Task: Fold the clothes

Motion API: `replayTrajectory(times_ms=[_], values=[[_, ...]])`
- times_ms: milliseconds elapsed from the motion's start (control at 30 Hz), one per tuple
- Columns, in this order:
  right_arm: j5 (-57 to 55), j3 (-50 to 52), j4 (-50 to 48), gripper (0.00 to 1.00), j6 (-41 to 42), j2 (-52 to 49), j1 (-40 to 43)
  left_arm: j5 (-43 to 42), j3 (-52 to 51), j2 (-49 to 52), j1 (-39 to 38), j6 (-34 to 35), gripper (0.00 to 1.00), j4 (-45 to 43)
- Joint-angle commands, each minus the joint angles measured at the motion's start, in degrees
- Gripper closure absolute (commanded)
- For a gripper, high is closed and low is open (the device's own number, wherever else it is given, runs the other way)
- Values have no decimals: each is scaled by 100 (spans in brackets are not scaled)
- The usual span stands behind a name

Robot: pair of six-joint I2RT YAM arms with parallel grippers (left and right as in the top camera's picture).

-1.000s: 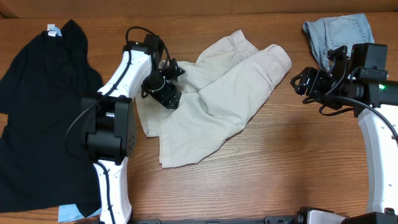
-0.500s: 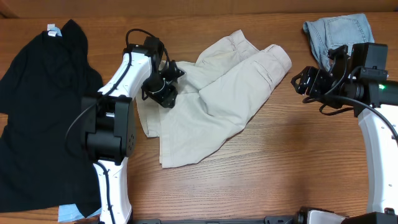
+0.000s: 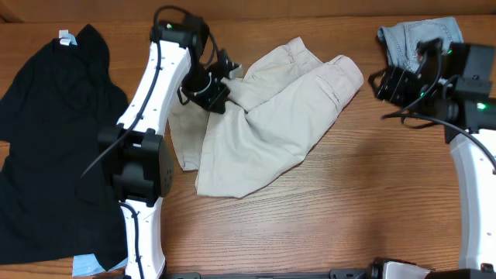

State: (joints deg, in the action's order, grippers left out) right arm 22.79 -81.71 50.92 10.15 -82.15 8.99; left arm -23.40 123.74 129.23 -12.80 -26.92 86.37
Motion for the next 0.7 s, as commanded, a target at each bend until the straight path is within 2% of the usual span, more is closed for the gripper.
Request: replayTrajectory(times_ms=[0,200,267,500,667], values=[[122,-597,-114,31,59,4,-11,-765,638,-70,-170,125,96,313],[-57,-896,-107,31,55,4,-9,-680,876,-131,-990,-144,96,1051],[-164,-896,-92,30,55,2,7,-450,756,-136,-1381,44,96,1047],[-754,-896,-42,30,35,-164,7,-142,-133,-157,-2549,251,96,1047],[-861,-896,-105,30,39,-328,133,155,-903,-494,-2938,485,96,951]])
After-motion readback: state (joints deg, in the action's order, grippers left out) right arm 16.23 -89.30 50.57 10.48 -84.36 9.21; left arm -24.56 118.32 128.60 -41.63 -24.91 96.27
